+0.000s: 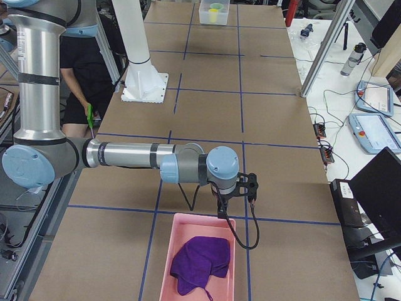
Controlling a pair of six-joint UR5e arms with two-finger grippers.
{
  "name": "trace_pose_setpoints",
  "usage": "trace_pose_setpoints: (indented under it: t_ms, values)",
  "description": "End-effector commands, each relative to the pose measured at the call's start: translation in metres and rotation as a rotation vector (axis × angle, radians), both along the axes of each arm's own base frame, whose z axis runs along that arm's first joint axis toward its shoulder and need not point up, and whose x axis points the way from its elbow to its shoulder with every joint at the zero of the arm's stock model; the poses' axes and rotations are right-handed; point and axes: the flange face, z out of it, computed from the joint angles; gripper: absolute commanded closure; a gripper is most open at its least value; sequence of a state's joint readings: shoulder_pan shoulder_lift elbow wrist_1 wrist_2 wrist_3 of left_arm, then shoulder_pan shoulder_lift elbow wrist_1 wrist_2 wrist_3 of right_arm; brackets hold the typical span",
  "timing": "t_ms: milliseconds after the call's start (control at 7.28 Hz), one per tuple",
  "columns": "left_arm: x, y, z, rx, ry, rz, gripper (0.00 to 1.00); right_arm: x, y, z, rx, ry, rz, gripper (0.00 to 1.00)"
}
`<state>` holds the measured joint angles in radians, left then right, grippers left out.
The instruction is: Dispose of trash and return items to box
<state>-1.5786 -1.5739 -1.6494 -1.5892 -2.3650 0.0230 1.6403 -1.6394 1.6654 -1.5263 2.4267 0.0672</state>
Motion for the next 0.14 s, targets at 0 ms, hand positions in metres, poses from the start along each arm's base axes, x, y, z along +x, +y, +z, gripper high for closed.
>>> trace_pose_setpoints:
  t_ms: [0]
  values:
    - [-0.0001,-0.0014,-0.0011,0.003,-0.003,0.0,0.0,0.0006,-0.0019,-0.0022,0.006,0.0,0.0,0.0]
